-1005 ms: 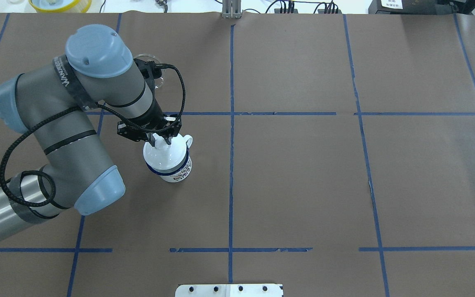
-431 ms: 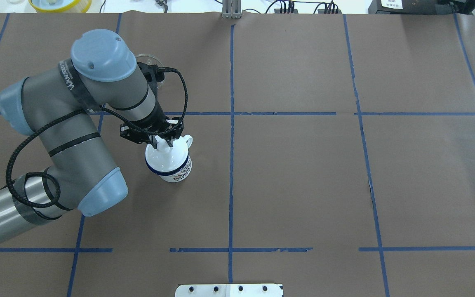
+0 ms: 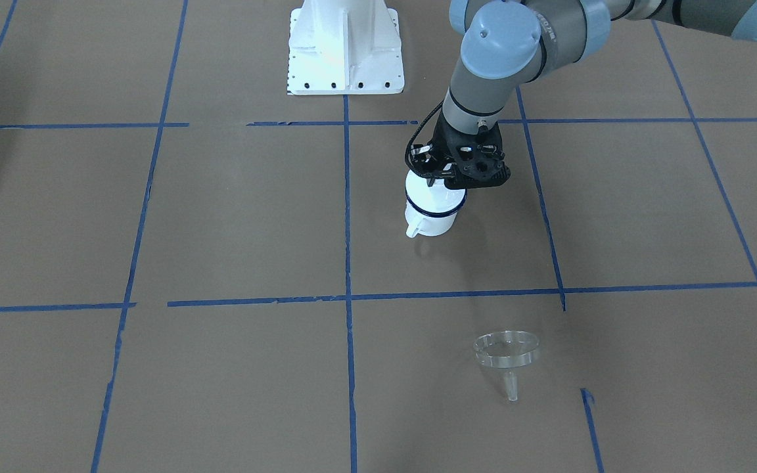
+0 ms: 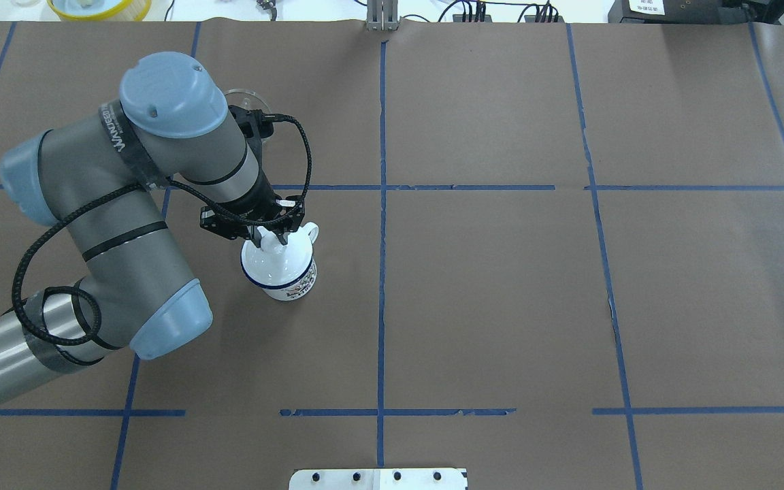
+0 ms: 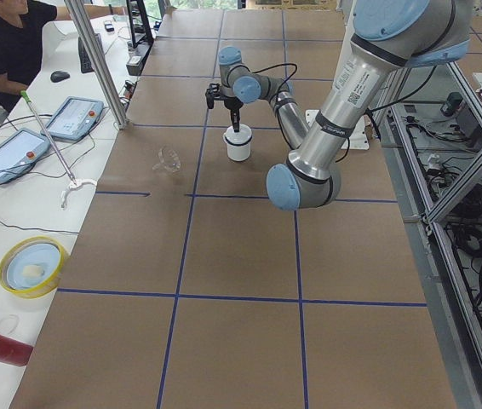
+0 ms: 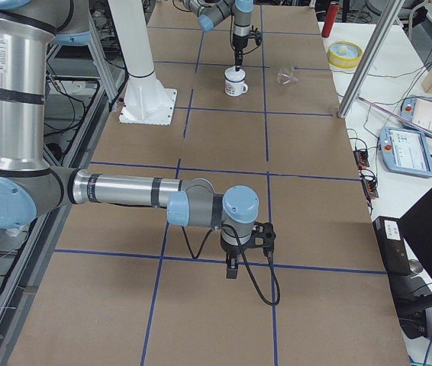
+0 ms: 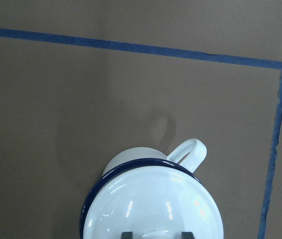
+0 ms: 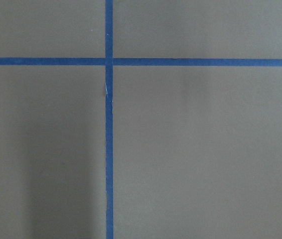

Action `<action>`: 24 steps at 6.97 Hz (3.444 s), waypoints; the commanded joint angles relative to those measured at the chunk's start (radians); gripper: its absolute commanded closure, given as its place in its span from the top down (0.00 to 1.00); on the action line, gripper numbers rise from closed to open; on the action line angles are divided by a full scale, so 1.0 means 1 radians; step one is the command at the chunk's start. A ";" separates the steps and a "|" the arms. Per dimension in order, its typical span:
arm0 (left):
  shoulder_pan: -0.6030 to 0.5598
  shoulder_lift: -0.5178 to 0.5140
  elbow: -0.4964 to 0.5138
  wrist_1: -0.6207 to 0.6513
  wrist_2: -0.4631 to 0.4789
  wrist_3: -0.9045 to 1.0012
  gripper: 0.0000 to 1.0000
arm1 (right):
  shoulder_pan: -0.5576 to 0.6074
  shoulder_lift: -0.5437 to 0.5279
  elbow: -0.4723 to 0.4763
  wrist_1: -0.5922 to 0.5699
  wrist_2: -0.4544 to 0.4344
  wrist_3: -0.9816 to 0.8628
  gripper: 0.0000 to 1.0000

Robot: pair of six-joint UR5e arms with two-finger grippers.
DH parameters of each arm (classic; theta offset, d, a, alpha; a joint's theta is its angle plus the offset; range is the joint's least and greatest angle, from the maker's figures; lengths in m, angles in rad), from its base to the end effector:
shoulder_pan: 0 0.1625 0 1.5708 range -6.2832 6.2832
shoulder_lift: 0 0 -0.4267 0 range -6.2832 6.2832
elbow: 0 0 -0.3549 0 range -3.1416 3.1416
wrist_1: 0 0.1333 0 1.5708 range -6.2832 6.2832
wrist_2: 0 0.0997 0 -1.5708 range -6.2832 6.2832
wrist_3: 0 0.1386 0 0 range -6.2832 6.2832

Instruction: Remove funnel from cup

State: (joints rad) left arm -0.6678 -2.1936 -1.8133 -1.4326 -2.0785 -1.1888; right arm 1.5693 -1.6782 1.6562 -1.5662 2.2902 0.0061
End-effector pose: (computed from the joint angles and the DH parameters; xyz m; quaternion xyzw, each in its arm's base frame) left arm 0.4570 -0.4444 0.2631 -0.0306 0.4155 -0.0404 0.9082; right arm 0.0414 -0.4070 0.7005 -0.0095 -0.3519 0.0052 0.9360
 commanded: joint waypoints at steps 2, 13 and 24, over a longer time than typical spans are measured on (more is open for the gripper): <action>-0.001 0.002 0.000 0.000 0.001 0.001 0.00 | 0.000 0.000 0.000 0.000 0.000 0.000 1.00; -0.001 0.012 -0.023 -0.002 0.005 0.003 1.00 | 0.000 0.000 -0.001 0.000 0.000 0.000 1.00; -0.548 0.276 0.032 -0.130 -0.077 1.015 1.00 | 0.000 0.000 -0.001 0.000 0.000 0.000 1.00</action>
State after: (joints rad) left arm -1.1116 -1.9625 -1.8649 -1.4857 -2.0737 -0.2978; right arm 1.5693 -1.6782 1.6553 -1.5662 2.2902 0.0061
